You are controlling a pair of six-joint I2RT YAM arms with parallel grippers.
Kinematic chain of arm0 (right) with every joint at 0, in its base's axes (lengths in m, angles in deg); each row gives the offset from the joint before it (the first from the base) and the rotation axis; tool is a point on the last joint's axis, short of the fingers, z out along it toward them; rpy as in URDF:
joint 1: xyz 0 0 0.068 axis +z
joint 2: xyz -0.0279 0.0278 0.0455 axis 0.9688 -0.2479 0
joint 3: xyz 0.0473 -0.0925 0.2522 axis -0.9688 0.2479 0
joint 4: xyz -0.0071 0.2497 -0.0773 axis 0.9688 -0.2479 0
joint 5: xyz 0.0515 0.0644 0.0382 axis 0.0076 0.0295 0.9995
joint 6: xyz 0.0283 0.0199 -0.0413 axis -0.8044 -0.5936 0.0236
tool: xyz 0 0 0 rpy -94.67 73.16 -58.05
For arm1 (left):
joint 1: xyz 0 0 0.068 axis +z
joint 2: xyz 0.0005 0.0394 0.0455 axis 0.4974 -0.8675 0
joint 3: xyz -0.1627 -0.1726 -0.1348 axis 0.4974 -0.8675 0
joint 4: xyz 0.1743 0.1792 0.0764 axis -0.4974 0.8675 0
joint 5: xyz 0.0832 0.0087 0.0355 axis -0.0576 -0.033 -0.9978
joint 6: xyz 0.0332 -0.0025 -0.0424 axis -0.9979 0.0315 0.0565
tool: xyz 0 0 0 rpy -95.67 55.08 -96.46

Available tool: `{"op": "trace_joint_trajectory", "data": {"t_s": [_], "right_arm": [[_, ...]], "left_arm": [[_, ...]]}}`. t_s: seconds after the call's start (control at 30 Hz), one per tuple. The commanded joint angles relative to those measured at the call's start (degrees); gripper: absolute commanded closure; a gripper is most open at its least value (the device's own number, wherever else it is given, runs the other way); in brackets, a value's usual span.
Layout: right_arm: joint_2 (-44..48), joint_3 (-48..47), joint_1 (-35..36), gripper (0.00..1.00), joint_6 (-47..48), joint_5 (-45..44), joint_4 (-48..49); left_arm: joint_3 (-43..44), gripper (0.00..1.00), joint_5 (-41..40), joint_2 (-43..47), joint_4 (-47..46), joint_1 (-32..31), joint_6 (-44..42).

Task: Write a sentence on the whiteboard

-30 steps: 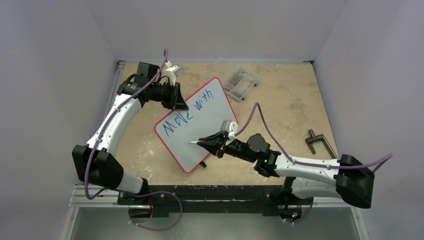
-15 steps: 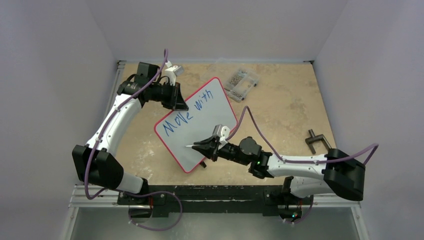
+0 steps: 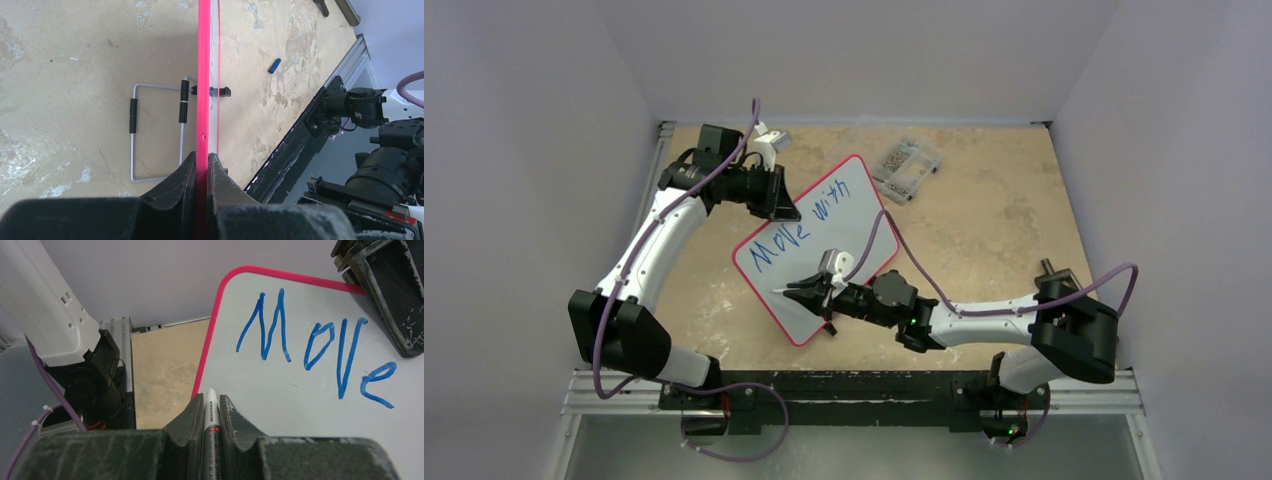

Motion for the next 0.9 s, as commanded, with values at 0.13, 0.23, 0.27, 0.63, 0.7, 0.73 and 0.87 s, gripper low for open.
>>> {"op": "trace_joint_trajectory", "data": {"t_s": [0.13, 0.23, 0.27, 0.63, 0.7, 0.73, 0.87], "right_arm": [[-2.5, -6.1, 0.5, 1.00, 4.1, -2.0, 1.9], [-3.1, -6.8, 0.4, 1.00, 4.7, -2.3, 1.2], [-3.3, -7.1, 0.5, 1.00, 4.7, -2.4, 1.1], [-4.4, -6.3, 0.4, 1.00, 5.3, -2.3, -0.7], [-4.2, -6.0, 0.4, 1.00, 5.6, -2.3, -1.2], [-4.1, -5.8, 0.4, 1.00, 5.7, -2.3, -1.3], [-3.9, -4.7, 0.5, 1.00, 5.5, -2.4, -1.9]], "left_arm": [[0.6, 1.00, -3.2, 2.6, -3.4, 0.1, -0.8], [0.6, 1.00, -3.2, 2.7, -3.4, 0.1, -0.8], [0.5, 1.00, -3.2, 2.7, -3.3, 0.1, -0.8], [0.5, 1.00, -3.3, 2.8, -3.4, 0.1, -0.8], [0.5, 1.00, -3.3, 2.8, -3.4, 0.1, -0.8], [0.5, 1.00, -3.3, 2.8, -3.3, 0.1, -0.8], [0.5, 1.00, -3.4, 2.8, -3.4, 0.1, -0.8]]}}
